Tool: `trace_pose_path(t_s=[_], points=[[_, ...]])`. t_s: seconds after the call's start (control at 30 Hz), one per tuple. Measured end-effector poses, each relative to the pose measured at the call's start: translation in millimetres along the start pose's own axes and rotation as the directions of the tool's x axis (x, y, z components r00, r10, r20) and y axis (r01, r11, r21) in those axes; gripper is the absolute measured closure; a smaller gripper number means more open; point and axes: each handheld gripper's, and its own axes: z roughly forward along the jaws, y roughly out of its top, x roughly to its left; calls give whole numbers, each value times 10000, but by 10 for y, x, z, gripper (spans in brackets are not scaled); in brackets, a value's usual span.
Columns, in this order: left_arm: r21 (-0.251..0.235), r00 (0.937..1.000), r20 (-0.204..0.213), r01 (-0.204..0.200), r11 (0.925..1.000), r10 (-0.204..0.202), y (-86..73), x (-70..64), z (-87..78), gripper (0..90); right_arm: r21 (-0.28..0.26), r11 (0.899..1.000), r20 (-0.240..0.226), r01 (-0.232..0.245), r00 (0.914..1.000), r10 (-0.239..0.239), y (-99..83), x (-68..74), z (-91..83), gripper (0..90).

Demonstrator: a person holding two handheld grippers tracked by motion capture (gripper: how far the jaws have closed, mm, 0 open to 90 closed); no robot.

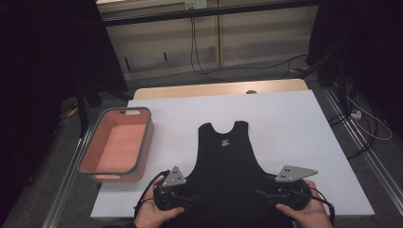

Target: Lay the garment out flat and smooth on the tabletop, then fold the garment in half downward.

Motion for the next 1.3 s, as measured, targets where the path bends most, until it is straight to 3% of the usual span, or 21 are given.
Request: trace_pose_path(t_s=[0.03, 0.1, 0.17, 0.23, 0.43, 0.57, 0.7, 0.8, 1.1, 1.17, 1.2, 1.27, 1.3], points=[[-70, 9997, -236, -28, 10000, 26, 6, 31, 3, 266, 0, 10000, 141, -59, 9999, 59, 9, -16, 8, 325], [-228, 9984, -488, 282, 9993, -293, 22, 73, 13, 143, -33, 9999, 301, -154, 9994, 154, 18, -43, 23, 309], [-335, 9969, -708, 330, 9989, -353, 37, 113, 32, 132, -58, 9996, 440, -259, 9987, 261, 30, -72, 32, 247], [-500, 9957, -798, 436, 9978, -475, 56, 157, 45, 107, -198, 9994, 564, -301, 9979, 312, 48, -102, 35, 245], [-877, 9944, -916, 439, 9952, -519, 93, 244, 63, 90, -623, 9975, 721, -346, 9966, 391, 157, -212, 68, 224], [-1071, 9938, -763, 729, 9916, -813, 131, 340, 97, 96, -700, 9970, 764, -342, 9963, 395, 258, -294, 121, 215], [-1353, 9918, -1034, 611, 9889, -754, 198, 419, 123, 101, -770, 9962, 759, -409, 9960, 467, 360, -407, 179, 219], [-1584, 9882, -1164, 808, 9841, -999, 255, 500, 157, 108, -769, 9956, 684, -533, 9959, 586, 440, -514, 213, 211], [-1359, 9796, -1465, 1177, 9837, -1375, 432, 698, 268, 106, -1028, 9940, 789, -364, 9959, 446, 660, -705, 252, 234], [-1656, 9842, -1276, 1010, 9810, -1228, 457, 756, 252, 96, -1054, 9939, 826, -326, 9957, 415, 713, -736, 265, 243], [-1781, 9836, -1269, 1043, 9785, -1280, 467, 769, 253, 78, -1085, 9936, 905, -307, 9951, 406, 754, -761, 274, 247], [-1711, 9794, -1589, 968, 9805, -1244, 513, 816, 267, 70, -1136, 9930, 967, -314, 9944, 425, 809, -797, 297, 262], [-1786, 9806, -1546, 922, 9796, -1204, 536, 850, 282, 65, -1172, 9926, 987, -311, 9942, 428, 837, -822, 314, 271]])
